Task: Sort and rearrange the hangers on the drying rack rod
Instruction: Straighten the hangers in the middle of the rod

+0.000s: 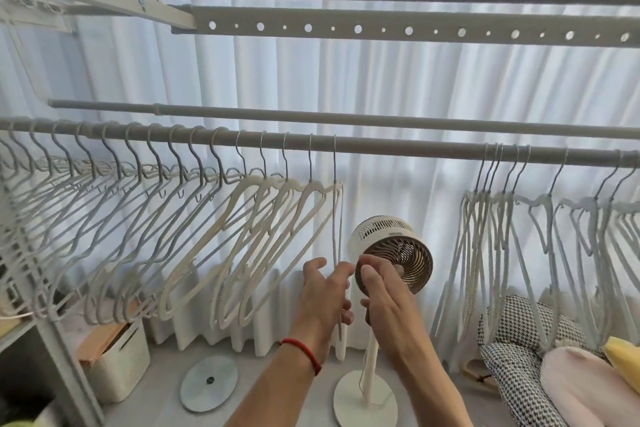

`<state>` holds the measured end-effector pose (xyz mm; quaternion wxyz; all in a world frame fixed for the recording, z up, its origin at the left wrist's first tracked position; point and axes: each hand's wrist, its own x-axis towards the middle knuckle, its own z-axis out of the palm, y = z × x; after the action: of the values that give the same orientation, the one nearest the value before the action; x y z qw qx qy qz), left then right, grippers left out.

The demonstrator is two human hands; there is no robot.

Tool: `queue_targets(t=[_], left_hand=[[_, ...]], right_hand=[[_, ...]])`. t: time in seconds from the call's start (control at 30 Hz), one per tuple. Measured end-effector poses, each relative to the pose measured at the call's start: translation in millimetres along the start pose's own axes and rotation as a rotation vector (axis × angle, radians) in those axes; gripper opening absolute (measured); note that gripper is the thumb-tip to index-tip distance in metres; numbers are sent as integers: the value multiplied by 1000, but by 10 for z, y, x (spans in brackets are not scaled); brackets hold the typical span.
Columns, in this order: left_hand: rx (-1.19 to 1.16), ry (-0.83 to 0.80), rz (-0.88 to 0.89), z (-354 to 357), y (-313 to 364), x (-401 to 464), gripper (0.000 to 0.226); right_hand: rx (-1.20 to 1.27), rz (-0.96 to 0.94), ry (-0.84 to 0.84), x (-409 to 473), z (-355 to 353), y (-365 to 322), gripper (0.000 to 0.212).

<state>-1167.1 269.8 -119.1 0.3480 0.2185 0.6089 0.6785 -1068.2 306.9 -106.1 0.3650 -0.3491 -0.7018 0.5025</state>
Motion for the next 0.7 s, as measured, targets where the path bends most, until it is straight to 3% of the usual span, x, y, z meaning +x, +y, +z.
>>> queue_targets(t=[0.2,0.4,0.47,0.53,0.6,0.7], left_hand=[[29,2,4,-14,35,-40,58],[173,7,53,-68,89,-110,70],[358,38,122,-87,142,-201,78],[689,134,300,-92,172,-375,75],[938,267,602,-91,199,-587,64],[873,257,960,111,208,-725,32]], right_hand=[[2,5,8,-24,-10,57,58],[-21,-54,27,-112,-92,51,50],[-31,-107,76,-138,-150,41,42],[-45,-176,150,-167,-228,14,27],[-88,-245,229,-208,-316,-19,23],[-144,-327,382,-235,-455,-2,23]])
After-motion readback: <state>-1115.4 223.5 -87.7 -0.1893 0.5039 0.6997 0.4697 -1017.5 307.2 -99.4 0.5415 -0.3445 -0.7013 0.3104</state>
